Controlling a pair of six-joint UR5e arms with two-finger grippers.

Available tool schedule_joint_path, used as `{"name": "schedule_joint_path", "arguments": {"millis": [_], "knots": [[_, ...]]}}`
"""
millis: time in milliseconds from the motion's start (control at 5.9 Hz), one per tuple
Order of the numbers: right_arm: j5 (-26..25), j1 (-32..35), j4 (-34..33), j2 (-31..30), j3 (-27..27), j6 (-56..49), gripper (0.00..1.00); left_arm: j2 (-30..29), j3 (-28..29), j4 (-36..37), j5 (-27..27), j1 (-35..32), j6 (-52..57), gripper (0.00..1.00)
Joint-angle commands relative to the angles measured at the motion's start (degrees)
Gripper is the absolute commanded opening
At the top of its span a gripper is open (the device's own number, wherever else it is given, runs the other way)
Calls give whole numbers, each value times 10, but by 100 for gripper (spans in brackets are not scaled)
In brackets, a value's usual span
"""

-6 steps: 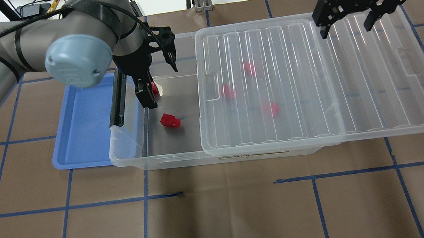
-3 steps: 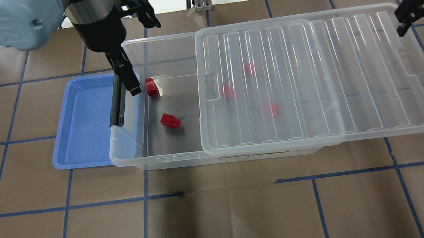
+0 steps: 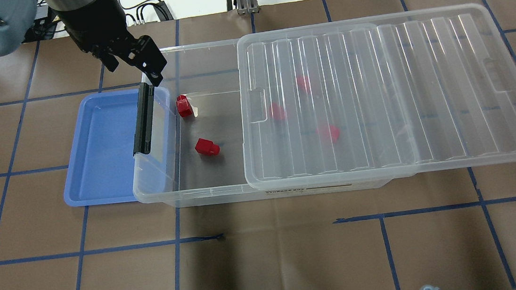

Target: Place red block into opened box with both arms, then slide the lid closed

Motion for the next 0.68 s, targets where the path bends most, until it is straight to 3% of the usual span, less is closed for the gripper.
{"name": "schedule_joint_path", "arguments": {"millis": [0,508], "knots": [[-1,-12,-37,9,32,-6,100,9,2,6,3,22,-109,98],[4,-9,-88,0,87,2,100,24,-3,-34,2,21,-216,99]]}}
